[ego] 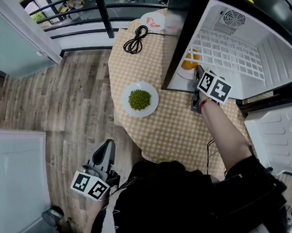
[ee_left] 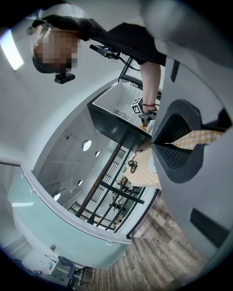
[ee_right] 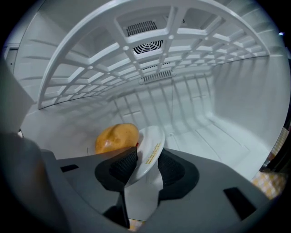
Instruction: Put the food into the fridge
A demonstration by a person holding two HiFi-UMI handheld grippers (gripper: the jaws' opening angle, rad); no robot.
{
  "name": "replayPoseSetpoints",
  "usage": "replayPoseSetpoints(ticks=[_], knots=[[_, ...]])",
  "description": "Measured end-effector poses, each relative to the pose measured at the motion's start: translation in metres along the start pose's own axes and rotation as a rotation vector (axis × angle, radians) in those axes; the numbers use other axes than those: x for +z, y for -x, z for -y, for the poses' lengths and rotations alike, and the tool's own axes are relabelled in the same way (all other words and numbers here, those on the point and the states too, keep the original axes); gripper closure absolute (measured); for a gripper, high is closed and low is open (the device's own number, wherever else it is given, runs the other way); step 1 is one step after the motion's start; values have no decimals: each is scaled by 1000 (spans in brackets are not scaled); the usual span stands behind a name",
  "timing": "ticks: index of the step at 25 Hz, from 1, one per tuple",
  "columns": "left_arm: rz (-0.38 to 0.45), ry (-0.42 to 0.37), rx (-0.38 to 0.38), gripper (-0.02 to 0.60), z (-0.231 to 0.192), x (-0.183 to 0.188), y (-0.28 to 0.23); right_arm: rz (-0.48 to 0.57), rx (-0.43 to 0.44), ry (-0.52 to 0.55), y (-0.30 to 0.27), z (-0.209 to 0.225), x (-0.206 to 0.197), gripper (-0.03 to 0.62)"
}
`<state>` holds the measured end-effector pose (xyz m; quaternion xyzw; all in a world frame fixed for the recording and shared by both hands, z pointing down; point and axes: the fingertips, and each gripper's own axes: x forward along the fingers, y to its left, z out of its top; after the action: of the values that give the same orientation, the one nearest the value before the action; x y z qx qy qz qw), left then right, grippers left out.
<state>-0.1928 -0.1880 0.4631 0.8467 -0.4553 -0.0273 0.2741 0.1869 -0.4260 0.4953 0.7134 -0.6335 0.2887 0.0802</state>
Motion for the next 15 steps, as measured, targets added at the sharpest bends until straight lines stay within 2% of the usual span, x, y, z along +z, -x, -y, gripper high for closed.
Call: replayPoseSetpoints(ticks=[8,15], knots=[[10,0,8,569,-3,2,2,0,-35,21,0,1,0,444],[12,0,11,569,-5,2,5,-14,-80,-1,1,5,-3,428]])
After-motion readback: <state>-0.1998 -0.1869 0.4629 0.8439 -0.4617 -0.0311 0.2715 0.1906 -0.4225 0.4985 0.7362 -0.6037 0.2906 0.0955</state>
